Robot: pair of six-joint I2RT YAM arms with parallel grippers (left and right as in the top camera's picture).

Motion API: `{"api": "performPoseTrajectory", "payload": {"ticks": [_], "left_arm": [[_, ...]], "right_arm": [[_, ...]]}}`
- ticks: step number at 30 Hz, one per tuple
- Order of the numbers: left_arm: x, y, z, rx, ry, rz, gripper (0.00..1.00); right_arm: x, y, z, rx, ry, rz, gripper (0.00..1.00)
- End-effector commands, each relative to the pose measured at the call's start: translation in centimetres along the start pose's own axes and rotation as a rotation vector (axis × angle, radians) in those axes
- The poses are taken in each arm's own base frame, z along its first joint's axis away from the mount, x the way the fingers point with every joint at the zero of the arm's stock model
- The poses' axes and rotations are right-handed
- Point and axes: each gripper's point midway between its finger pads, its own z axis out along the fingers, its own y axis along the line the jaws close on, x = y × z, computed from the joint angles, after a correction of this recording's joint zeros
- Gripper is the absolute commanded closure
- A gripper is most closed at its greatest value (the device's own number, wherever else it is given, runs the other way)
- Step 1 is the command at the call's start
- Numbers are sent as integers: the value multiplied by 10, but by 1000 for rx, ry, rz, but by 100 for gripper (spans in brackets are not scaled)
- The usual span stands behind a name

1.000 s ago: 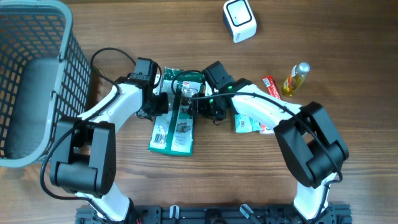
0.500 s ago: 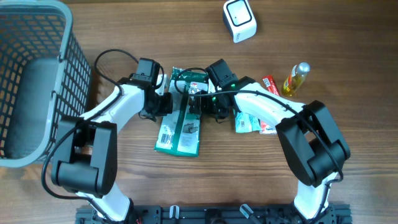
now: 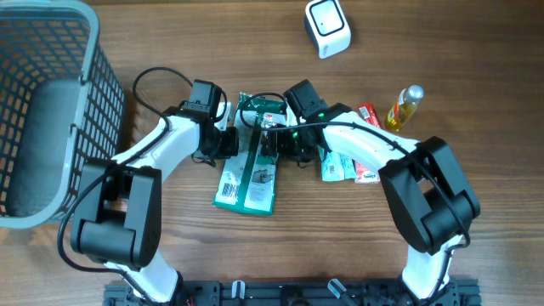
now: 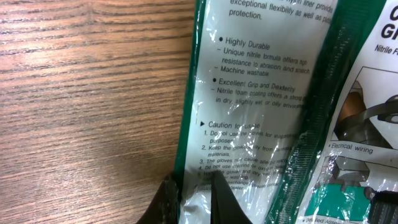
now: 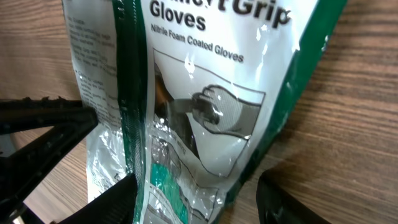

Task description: Scan the item barcode

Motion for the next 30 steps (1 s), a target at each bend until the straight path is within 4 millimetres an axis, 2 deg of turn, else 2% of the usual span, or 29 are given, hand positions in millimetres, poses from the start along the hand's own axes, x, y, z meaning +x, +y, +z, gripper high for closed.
{"api": "performPoseTrajectory", "payload": {"ticks": [1, 3, 11, 14, 17, 30], "left_arm": [[38, 9, 30, -15, 129, -4, 94], [38, 9, 30, -15, 127, -3, 94], [38, 9, 30, -15, 126, -4, 94], [37, 9, 30, -15, 123, -2, 94], [37, 9, 30, -15, 123, -2, 94], [37, 9, 30, -14, 123, -3, 94]], "right_arm": [[0, -10, 10, 10, 7, -11, 37], [-4, -9, 12, 7, -9, -17, 34], [-8, -22, 34, 25, -9, -12, 35], [-9, -21, 35, 16, -14, -13, 35], [-8, -10, 34, -42, 3, -23, 35], [-14, -6, 35, -60, -22, -37, 34]]}}
